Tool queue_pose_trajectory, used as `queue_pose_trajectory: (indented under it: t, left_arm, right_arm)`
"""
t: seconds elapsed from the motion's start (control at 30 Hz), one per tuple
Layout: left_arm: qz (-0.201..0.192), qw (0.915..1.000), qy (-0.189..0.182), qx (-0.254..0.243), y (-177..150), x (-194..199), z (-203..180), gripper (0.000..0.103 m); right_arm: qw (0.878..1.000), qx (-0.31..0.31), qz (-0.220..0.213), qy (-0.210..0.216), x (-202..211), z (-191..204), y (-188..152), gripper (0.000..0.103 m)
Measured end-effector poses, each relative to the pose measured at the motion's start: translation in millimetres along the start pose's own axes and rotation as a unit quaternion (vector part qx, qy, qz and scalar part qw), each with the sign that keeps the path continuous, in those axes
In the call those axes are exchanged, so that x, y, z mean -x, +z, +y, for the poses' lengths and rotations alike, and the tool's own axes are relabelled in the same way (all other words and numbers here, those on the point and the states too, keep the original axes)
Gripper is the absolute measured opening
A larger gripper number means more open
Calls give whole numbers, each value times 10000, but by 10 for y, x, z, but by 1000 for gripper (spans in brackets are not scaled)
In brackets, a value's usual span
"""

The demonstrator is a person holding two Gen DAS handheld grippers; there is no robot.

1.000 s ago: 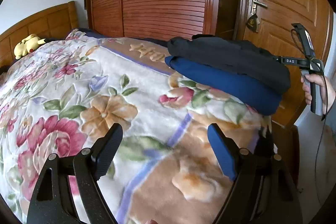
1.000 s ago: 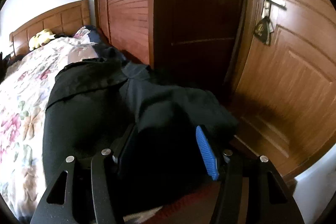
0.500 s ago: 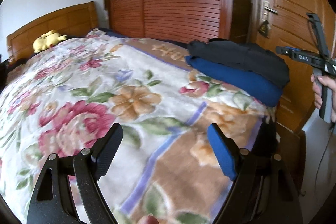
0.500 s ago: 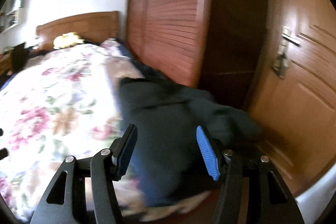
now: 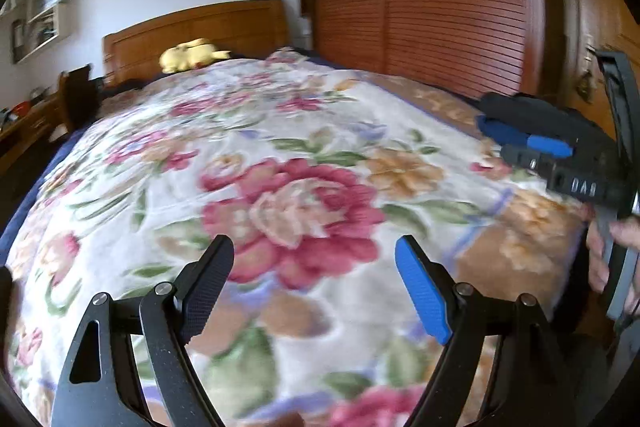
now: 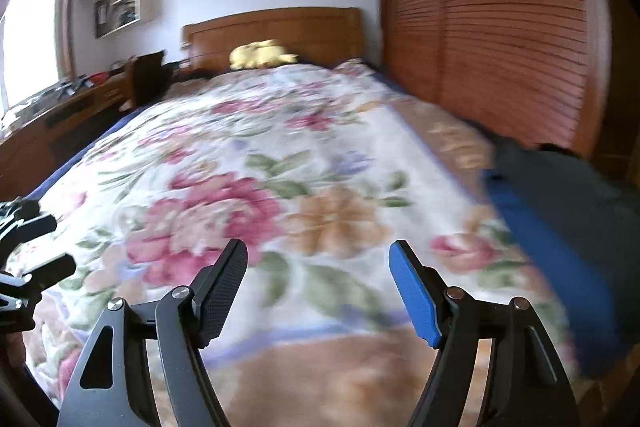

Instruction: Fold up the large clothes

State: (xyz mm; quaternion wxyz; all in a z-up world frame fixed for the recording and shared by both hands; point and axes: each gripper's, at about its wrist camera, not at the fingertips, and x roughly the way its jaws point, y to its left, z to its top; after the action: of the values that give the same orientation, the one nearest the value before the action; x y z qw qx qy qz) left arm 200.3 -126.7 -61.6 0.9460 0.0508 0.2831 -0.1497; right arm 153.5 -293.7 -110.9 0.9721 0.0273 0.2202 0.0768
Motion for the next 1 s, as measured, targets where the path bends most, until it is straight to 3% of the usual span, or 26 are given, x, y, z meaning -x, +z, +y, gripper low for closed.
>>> queue_pose_trajectory:
  t: [0.2, 0.37, 0.53, 1.0]
  left_arm:
    - [-6, 9974, 188, 690, -190, -107, 656, 83]
    - [-64, 9943, 629, 861, -261, -121, 1007, 83]
    - [-213, 9898, 838, 1134, -275, -69, 1291, 83]
    - [-459, 9850, 1469, 784, -399, -23, 1446, 83]
  right_arm:
    - [9986, 184, 53, 494, -510, 469, -69, 75]
    - [9963, 313, 98, 790, -919, 803, -107, 75]
    - [9941, 451, 18, 982, -1114, 1027, -42, 75]
    - [9907, 330, -402, 1257, -1356, 1089, -141, 75]
